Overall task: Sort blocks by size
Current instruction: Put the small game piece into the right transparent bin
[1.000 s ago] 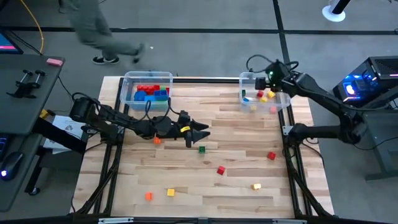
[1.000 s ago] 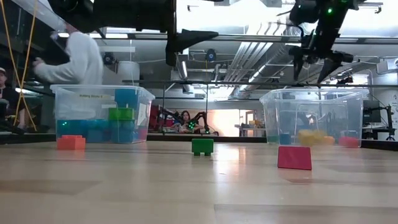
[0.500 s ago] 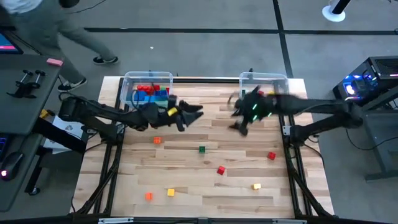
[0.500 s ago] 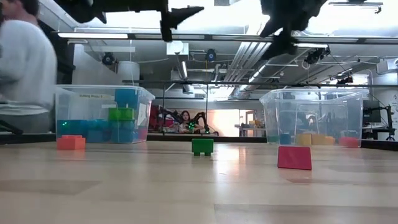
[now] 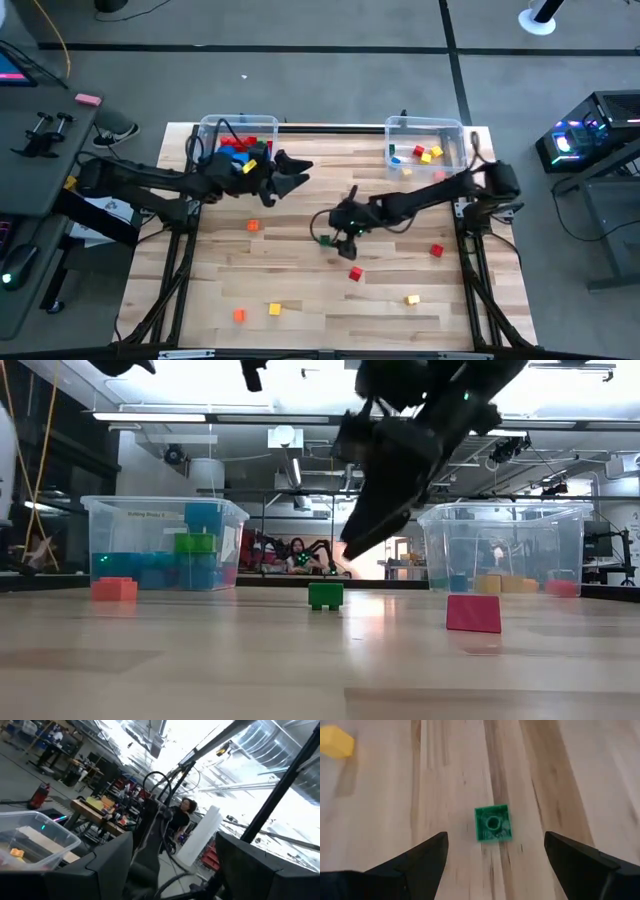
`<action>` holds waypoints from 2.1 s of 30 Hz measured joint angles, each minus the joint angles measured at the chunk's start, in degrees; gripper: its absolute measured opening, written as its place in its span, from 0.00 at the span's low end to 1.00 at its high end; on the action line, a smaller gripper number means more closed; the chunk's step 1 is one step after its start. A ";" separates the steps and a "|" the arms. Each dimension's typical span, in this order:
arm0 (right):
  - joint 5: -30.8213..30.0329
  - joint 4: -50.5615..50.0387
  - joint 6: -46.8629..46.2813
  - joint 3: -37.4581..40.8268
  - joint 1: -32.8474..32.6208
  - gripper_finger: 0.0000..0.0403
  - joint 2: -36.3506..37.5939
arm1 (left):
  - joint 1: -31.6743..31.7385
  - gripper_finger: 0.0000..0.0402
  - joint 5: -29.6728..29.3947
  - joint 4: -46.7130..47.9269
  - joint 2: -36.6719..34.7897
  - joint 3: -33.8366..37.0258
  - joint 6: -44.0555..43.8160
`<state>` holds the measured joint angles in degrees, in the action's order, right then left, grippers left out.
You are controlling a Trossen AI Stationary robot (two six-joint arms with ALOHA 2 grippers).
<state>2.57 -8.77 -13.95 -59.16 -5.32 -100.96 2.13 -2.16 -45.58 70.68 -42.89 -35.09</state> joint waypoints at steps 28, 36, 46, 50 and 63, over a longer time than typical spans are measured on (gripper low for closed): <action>-9.66 10.96 6.92 -0.02 -3.37 0.48 -10.37 | -0.33 0.67 0.51 4.41 -0.64 0.02 -0.22; -9.73 9.52 1.33 -0.02 -3.00 0.33 -8.23 | -0.33 0.67 0.51 4.41 -0.62 0.02 -0.22; -25.25 -25.60 2.15 -0.02 4.94 0.33 20.17 | -0.17 0.67 0.51 5.41 -0.64 0.02 2.19; -37.16 -38.70 -3.77 -0.02 10.47 0.33 33.40 | -0.17 0.67 0.49 7.92 -0.64 0.02 2.34; -38.13 -52.56 -22.29 -0.02 33.40 0.33 48.09 | -5.44 0.67 -2.15 -2.13 22.65 0.11 -9.01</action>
<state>-35.56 -61.33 -36.24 -59.18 28.08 -52.88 -3.31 -4.32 -47.71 93.33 -42.78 -44.10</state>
